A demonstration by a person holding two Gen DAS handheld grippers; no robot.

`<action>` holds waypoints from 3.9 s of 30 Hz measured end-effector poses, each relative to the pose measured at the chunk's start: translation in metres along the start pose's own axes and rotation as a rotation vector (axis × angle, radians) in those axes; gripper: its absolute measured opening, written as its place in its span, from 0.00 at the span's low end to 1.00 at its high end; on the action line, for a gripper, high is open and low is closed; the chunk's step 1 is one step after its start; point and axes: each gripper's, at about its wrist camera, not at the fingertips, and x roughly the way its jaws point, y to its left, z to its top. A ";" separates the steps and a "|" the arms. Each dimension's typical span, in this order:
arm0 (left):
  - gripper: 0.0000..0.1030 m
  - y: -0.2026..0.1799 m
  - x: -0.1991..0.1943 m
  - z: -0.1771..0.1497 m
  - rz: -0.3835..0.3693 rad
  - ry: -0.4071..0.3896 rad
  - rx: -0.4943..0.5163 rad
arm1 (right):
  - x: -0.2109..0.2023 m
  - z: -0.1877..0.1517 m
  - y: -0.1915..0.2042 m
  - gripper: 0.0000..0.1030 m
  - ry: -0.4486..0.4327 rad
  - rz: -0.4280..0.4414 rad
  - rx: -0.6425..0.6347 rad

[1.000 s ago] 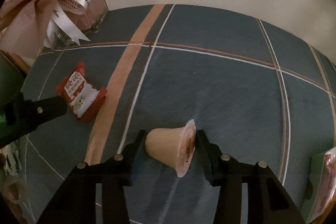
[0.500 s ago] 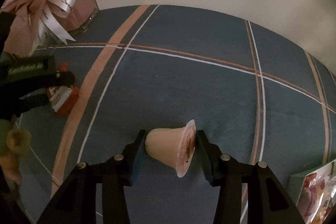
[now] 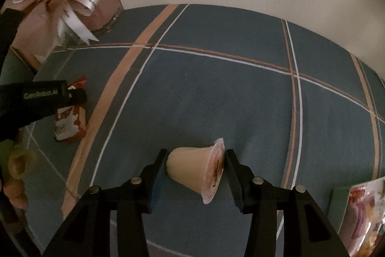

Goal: Organize snacks

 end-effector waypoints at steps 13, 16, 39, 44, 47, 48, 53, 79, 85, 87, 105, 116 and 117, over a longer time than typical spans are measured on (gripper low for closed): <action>0.42 -0.035 -0.078 -0.067 -0.090 -0.040 -0.037 | -0.066 -0.052 -0.032 0.48 -0.045 0.053 0.065; 0.42 -0.064 -0.098 -0.088 -0.140 -0.041 -0.001 | -0.091 -0.066 -0.054 0.48 -0.060 0.028 0.100; 0.43 -0.249 -0.091 -0.259 -0.294 0.240 0.331 | -0.163 -0.196 -0.266 0.48 0.049 -0.121 0.496; 0.57 -0.236 -0.091 -0.267 -0.303 0.236 0.250 | -0.165 -0.212 -0.276 0.57 0.039 -0.077 0.545; 0.65 -0.230 -0.105 -0.270 -0.288 0.179 0.246 | -0.173 -0.220 -0.277 0.61 0.015 -0.069 0.562; 0.67 -0.227 -0.108 -0.271 -0.280 0.163 0.250 | -0.176 -0.223 -0.276 0.61 0.008 -0.070 0.564; 0.78 -0.211 -0.127 -0.281 -0.114 0.074 0.287 | -0.185 -0.239 -0.263 0.64 0.008 -0.062 0.541; 0.78 -0.171 -0.165 -0.307 0.097 -0.054 0.438 | -0.207 -0.258 -0.208 0.64 -0.028 -0.098 0.381; 0.78 -0.172 -0.164 -0.307 0.101 -0.049 0.444 | -0.207 -0.256 -0.207 0.67 -0.036 -0.110 0.369; 0.78 -0.172 -0.163 -0.306 0.102 -0.046 0.442 | -0.207 -0.255 -0.207 0.67 -0.037 -0.114 0.366; 0.97 -0.155 -0.154 -0.296 0.080 -0.015 0.359 | -0.203 -0.253 -0.213 1.00 -0.057 -0.165 0.371; 0.98 -0.152 -0.153 -0.294 0.076 -0.012 0.352 | -0.201 -0.253 -0.214 1.00 -0.049 -0.175 0.380; 0.98 -0.151 -0.153 -0.294 0.076 -0.011 0.352 | -0.201 -0.254 -0.214 1.00 -0.049 -0.176 0.383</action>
